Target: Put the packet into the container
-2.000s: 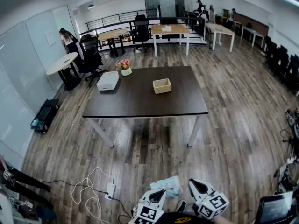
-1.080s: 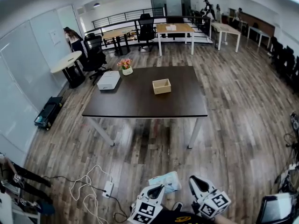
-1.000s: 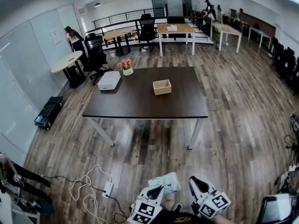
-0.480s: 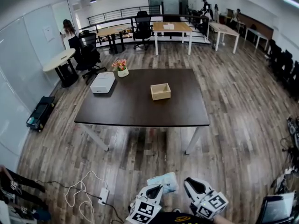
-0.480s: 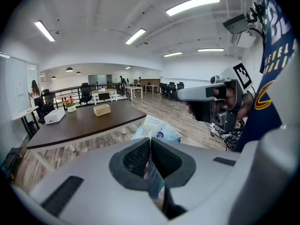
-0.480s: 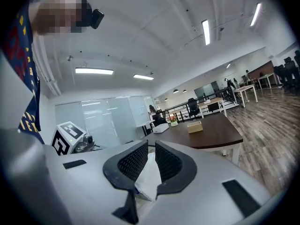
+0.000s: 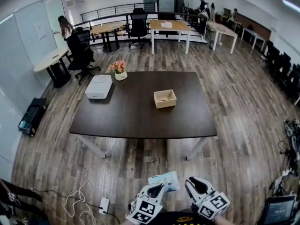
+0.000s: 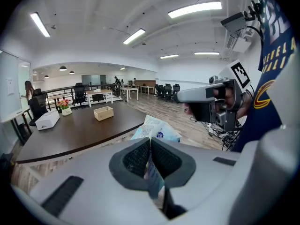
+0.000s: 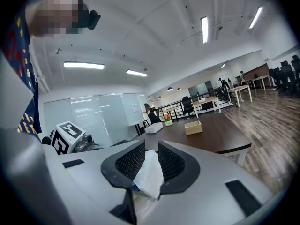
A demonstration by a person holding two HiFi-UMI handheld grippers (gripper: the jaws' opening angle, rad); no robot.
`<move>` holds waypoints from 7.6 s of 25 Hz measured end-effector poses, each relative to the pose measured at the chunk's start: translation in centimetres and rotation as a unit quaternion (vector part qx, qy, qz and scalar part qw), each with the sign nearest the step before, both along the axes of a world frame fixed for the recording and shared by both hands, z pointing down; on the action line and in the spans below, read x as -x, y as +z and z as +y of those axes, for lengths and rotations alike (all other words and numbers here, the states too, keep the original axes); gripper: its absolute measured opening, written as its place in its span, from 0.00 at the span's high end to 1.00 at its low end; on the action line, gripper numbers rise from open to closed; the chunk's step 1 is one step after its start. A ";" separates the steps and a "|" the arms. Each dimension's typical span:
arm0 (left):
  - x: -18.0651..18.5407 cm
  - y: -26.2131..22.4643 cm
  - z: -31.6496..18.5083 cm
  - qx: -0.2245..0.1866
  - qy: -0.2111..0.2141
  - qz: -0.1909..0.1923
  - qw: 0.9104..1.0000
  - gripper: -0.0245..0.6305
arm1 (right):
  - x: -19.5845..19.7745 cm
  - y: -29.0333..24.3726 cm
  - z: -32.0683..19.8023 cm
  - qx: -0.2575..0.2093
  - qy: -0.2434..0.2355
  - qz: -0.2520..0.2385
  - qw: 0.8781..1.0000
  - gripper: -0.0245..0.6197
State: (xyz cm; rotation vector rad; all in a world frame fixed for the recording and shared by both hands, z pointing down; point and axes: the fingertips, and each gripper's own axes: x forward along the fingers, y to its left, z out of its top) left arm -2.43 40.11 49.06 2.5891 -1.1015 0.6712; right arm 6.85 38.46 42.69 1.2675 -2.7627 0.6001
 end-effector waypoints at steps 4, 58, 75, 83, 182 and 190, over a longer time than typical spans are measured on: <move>2.3 1.1 -1.9 0.017 -0.013 0.010 1.000 0.95 | 1.6 0.6 -2.1 0.013 0.000 0.002 1.000 0.85; -0.9 1.2 -40.4 0.008 -0.063 -0.045 0.997 0.95 | -2.1 2.0 -42.4 0.030 -0.028 -0.041 0.998 0.85; 4.4 0.6 -52.0 0.013 -0.015 -0.006 1.000 0.95 | 1.0 2.9 -51.8 0.065 0.052 -0.014 0.996 0.85; 4.3 0.7 -55.2 0.015 -0.015 -0.009 1.000 0.96 | 0.0 4.0 -53.7 0.085 0.055 -0.006 0.995 0.85; -1.6 15.5 -65.8 0.056 -0.013 -0.139 0.989 0.96 | -1.3 8.7 -60.4 0.147 0.042 -0.016 0.988 0.85; -1.6 16.1 -66.0 0.053 -0.010 -0.139 0.989 0.96 | -1.3 8.9 -60.2 0.149 0.042 -0.016 0.988 0.85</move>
